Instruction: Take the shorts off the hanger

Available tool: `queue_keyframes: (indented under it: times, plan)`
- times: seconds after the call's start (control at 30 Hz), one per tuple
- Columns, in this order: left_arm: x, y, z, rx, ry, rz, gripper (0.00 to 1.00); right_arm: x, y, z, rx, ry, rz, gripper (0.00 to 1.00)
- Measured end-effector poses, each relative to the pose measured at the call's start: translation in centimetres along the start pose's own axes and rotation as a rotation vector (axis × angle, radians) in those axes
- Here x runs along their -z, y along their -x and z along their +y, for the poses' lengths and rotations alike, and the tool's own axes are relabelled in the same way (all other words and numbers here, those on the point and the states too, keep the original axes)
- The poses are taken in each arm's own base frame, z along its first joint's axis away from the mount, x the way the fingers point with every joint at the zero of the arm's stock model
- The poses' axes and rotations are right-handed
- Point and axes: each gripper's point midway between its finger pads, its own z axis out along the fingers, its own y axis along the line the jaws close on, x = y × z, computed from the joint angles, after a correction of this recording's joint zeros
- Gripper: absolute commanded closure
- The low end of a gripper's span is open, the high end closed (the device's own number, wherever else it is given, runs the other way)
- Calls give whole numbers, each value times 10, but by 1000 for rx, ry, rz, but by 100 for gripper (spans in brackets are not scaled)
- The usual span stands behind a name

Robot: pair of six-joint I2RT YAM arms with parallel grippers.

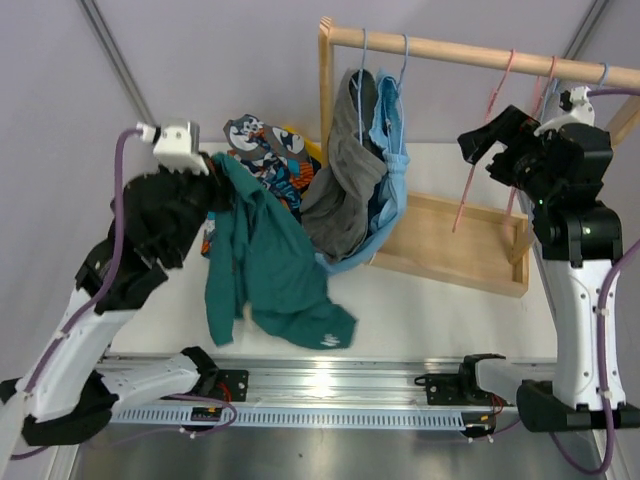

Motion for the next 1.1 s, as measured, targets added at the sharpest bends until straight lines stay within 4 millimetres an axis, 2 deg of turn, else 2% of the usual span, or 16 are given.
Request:
queue_keyframes:
  times: [0.1, 0.2, 0.3, 0.33, 0.4, 0.47, 0.53, 0.63, 0.73, 0.77, 0.87, 0.9, 0.93, 0.97, 1.0, 1.1]
  plan:
    - [-36, 25, 23, -29, 73, -25, 100, 21, -1, -3, 15, -11, -25, 0]
    - [-82, 49, 45, -38, 128, -19, 100, 46, -5, -8, 28, -24, -52, 0]
    - [-138, 87, 63, -23, 154, -62, 100, 68, -9, -12, 41, -36, -68, 1]
    - [-157, 93, 68, -18, 155, -61, 100, 74, -10, -12, 45, -36, -75, 1]
    - [-192, 115, 70, -7, 127, -118, 100, 84, -11, -13, 53, -39, -86, 1]
    - [-222, 115, 72, 2, 103, -138, 100, 95, -14, -15, 57, -36, -97, 1]
    - [-247, 95, 76, 13, 90, -107, 100, 100, -20, -17, 57, -37, -95, 1]
    - [-278, 53, 82, 32, 85, -30, 100, 102, -33, -25, 57, -49, -72, 1]
    - [-307, 8, 87, 60, 85, 43, 100, 101, -43, -31, 58, -65, -46, 1]
    - [-315, -13, 89, 72, 90, 79, 100, 101, -45, -32, 59, -66, -42, 1]
    - [-331, -84, 98, 94, 105, 194, 76, 102, -44, -31, 60, -63, -44, 1]
    - [-334, -112, 101, 96, 112, 246, 49, 103, -43, -30, 60, -58, -46, 1]
    - [-335, -138, 105, 97, 119, 299, 32, 104, -41, -27, 61, -48, -50, 0]
    - [-336, -158, 107, 102, 124, 342, 19, 106, -38, -22, 62, -31, -54, 1]
    - [-338, -172, 108, 106, 126, 373, 1, 108, -33, -16, 65, -6, -64, 1]
    - [-338, -194, 110, 115, 137, 430, 1, 118, -16, 11, 79, 104, -110, 1]
